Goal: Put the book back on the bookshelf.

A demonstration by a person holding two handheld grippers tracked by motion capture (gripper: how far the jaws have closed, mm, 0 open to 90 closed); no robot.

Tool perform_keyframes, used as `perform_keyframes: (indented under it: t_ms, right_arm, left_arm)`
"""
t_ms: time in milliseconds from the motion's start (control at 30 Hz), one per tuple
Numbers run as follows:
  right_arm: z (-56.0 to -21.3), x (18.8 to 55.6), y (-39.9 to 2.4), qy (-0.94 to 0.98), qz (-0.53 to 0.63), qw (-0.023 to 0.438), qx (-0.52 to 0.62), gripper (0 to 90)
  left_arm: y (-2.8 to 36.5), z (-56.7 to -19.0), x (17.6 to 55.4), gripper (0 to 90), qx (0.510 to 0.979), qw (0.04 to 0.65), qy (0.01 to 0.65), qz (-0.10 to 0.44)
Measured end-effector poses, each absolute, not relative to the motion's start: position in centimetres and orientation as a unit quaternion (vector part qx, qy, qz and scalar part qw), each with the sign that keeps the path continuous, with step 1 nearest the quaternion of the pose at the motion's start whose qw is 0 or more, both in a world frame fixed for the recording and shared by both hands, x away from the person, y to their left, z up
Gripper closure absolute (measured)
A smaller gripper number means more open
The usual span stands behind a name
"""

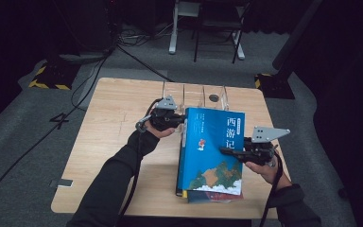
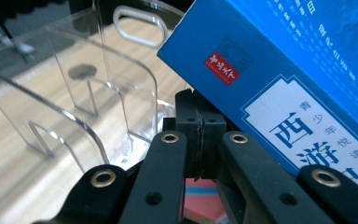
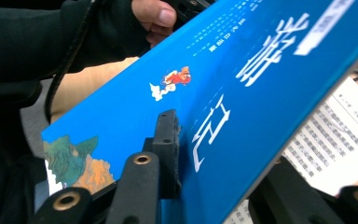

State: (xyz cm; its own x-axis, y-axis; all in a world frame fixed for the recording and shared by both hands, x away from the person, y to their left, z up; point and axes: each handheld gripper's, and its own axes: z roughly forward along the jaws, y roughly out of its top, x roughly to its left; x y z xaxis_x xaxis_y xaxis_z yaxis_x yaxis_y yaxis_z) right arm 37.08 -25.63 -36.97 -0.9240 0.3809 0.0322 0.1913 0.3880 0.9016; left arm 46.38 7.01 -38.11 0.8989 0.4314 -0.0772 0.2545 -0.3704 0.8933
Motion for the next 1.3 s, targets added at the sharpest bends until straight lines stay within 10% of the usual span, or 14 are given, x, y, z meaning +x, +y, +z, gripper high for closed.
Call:
perform_keyframes:
  t_ms: [1300]
  right_arm:
    - [-35.9, 30.7, -24.8, 0.787, 0.559, 0.230, 0.124, 81.9]
  left_arm:
    - [8.1, -31.3, 37.3, 84.0, 0.780, 0.584, 0.157, 0.163]
